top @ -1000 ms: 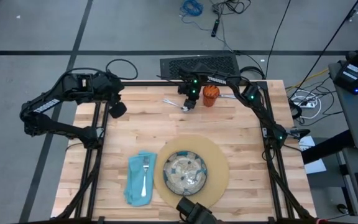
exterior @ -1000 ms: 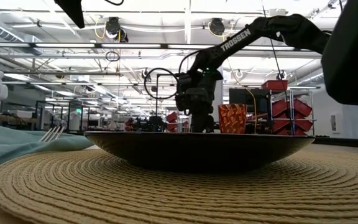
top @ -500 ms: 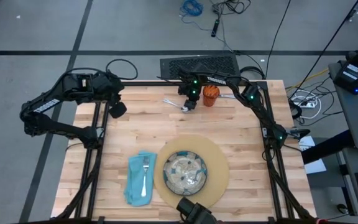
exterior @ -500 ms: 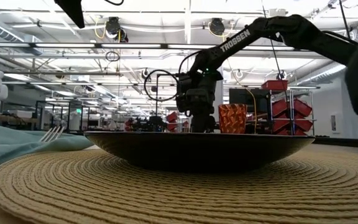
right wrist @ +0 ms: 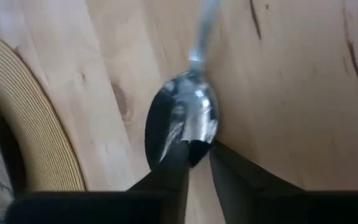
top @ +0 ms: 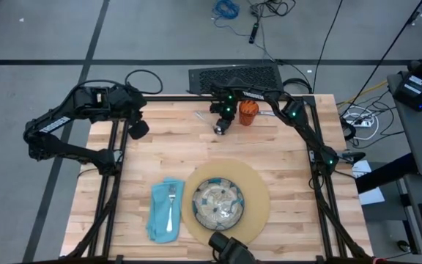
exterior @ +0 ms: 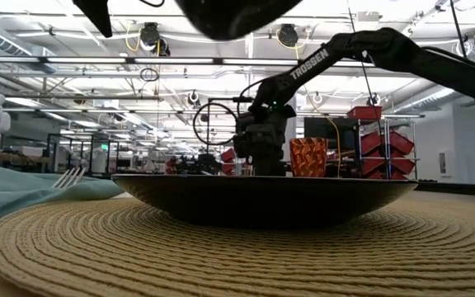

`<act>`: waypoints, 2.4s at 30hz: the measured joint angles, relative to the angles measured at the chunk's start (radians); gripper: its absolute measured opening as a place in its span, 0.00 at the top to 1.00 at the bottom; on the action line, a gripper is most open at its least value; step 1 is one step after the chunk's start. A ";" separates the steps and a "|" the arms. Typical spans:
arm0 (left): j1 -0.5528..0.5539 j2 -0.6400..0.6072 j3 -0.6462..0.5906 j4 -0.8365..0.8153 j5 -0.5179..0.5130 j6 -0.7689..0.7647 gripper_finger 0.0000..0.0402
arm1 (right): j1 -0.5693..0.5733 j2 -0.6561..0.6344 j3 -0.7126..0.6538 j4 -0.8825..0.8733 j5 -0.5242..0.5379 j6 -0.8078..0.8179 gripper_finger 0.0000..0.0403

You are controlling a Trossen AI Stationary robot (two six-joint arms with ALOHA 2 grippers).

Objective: Set table place
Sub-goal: Move the silver spoon to the right side of the brown mat

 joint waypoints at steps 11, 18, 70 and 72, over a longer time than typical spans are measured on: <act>0.000 0.000 0.000 0.021 0.000 0.007 0.86 | 0.003 0.004 -0.002 -0.010 -0.007 -0.042 1.00; 0.000 0.000 0.000 0.021 0.000 0.015 0.86 | 0.011 -0.026 -0.002 -0.015 0.059 -0.073 1.00; 0.003 0.035 -0.267 0.383 -0.032 0.113 0.86 | 0.025 -0.181 0.029 -0.080 0.308 -0.177 0.71; 0.008 0.058 -0.267 0.452 0.009 0.117 0.86 | 0.028 -0.223 0.029 -0.081 0.311 -0.180 0.71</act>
